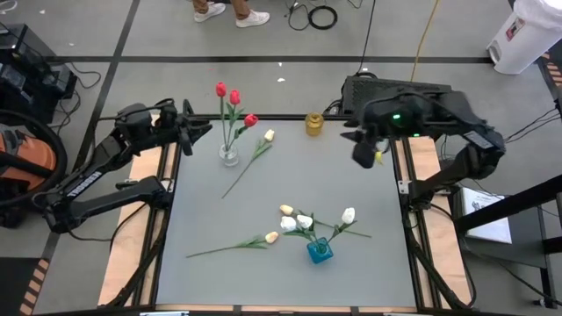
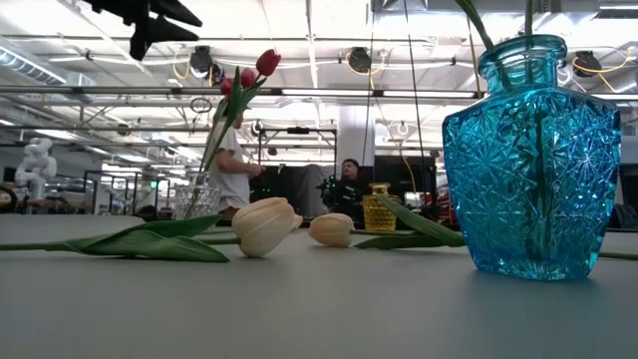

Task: Sort flowers into vase by color
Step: Put the center light yellow tulip into the yellow vase

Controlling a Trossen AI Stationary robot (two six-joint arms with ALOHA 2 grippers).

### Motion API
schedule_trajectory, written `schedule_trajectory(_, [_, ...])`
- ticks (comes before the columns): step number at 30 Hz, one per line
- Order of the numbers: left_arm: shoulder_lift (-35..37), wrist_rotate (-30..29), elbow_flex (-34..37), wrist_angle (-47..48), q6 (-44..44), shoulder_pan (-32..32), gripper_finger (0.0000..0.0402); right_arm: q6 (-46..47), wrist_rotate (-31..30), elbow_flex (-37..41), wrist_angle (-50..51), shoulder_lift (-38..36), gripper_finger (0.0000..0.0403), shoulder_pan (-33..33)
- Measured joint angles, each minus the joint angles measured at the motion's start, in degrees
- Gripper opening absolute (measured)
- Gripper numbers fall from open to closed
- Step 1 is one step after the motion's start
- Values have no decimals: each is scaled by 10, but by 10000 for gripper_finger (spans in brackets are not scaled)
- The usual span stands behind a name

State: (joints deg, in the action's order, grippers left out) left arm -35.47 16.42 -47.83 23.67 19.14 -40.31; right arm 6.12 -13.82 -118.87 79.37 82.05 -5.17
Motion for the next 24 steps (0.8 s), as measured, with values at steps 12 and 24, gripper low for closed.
schedule_trajectory(12, [36, -26, 0, 80, 29, 39, 136, 41, -8, 0, 52, -142, 118, -32])
schedule_trajectory(24, [55, -32, 0, 147, 60, 54, 136, 102, -90, 168, 53, -294, 118, -31])
